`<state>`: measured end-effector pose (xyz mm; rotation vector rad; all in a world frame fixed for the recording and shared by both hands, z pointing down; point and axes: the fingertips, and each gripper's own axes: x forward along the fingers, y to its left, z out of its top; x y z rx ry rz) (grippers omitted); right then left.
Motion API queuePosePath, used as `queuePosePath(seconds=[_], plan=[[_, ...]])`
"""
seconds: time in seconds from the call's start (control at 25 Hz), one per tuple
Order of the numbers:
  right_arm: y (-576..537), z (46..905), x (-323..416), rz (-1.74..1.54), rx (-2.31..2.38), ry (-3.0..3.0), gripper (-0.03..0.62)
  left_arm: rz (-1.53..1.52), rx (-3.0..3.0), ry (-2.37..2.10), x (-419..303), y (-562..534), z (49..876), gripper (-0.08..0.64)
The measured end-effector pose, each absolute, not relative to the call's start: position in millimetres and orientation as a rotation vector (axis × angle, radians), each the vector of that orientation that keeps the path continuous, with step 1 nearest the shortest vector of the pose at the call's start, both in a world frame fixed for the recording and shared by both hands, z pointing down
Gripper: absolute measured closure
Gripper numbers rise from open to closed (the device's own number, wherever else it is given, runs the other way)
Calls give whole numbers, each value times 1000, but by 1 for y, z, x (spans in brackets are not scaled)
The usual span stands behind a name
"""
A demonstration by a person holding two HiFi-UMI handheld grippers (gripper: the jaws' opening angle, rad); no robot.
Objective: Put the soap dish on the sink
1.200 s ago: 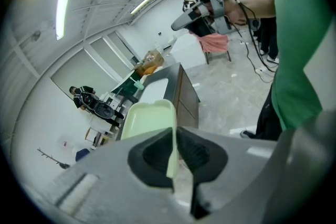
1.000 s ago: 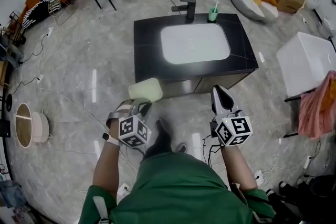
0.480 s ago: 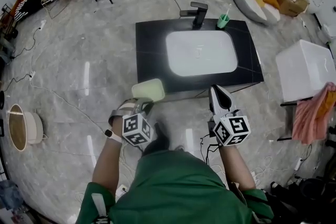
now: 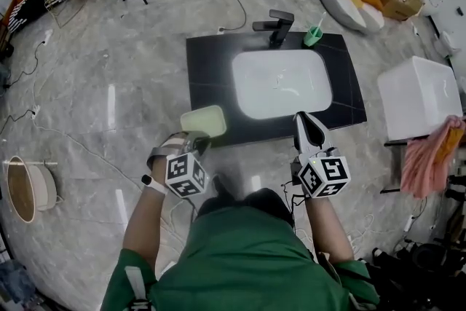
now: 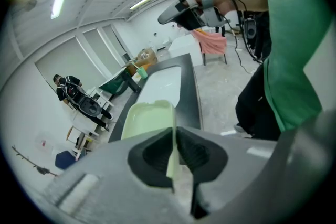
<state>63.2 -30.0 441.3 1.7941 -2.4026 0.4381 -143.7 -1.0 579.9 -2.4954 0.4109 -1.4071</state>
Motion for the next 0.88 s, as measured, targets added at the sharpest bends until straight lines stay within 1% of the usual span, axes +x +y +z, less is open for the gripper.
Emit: queuePosePath(seconds=[0.16, 0.44, 0.56, 0.88], plan=[[-58, 448, 67, 446, 1784, -2405, 571, -1380, -2555, 402, -138, -23, 586, 537], [-120, 468, 71, 544, 1680, -2484, 571, -1451, -2550, 431, -124, -61, 597, 537], [-153, 468, 75, 529, 1592, -2547, 571, -1465, -2560, 477, -110, -83, 599, 537], [-220, 487, 117, 604, 1489, -2593, 571, -1506, -2531, 486, -69, -132, 608, 537]])
